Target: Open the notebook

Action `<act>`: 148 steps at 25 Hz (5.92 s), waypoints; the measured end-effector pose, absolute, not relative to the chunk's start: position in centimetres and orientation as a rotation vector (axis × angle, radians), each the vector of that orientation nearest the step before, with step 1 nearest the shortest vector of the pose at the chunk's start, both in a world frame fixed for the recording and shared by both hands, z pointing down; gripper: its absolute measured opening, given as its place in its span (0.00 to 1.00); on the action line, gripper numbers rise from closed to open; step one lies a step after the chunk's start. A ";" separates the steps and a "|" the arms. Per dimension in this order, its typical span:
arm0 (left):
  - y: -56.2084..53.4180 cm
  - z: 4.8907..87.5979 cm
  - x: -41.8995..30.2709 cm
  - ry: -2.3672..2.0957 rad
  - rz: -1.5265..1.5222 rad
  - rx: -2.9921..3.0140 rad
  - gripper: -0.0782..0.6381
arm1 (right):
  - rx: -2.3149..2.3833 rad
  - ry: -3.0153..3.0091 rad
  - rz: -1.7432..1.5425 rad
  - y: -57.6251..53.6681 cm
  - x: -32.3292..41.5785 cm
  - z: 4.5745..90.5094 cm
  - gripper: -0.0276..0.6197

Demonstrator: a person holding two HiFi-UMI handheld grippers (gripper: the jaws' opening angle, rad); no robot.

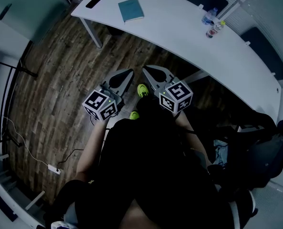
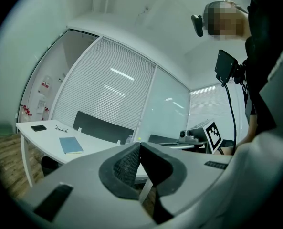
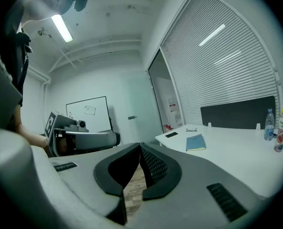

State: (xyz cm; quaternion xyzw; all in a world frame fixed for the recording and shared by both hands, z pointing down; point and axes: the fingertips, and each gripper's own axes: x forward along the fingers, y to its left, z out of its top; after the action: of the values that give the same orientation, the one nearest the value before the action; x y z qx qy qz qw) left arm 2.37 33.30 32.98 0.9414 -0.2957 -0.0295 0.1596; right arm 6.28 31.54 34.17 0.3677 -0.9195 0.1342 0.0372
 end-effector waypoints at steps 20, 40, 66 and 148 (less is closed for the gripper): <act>20.1 34.3 3.1 -0.964 -0.082 2.629 0.11 | 1.020 -2.797 0.476 18.2 6.8 36.2 0.06; 8.1 36.0 4.8 -1.011 -0.068 2.571 0.11 | 0.910 -2.775 0.508 6.2 7.4 38.4 0.06; -0.4 38.8 5.8 -1.106 -0.017 2.540 0.11 | 0.881 -2.743 0.502 -3.3 8.3 40.9 0.06; -13.1 58.4 1.3 -0.770 0.035 2.425 0.32 | 1.272 -2.048 0.940 -17.6 9.7 65.6 0.52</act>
State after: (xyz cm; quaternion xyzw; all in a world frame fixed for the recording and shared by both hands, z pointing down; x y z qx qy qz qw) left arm 1.32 -13.07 58.40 0.9109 -0.2893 0.0131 0.2940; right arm 9.68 -17.60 65.61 0.4728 -0.7613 0.3495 0.2735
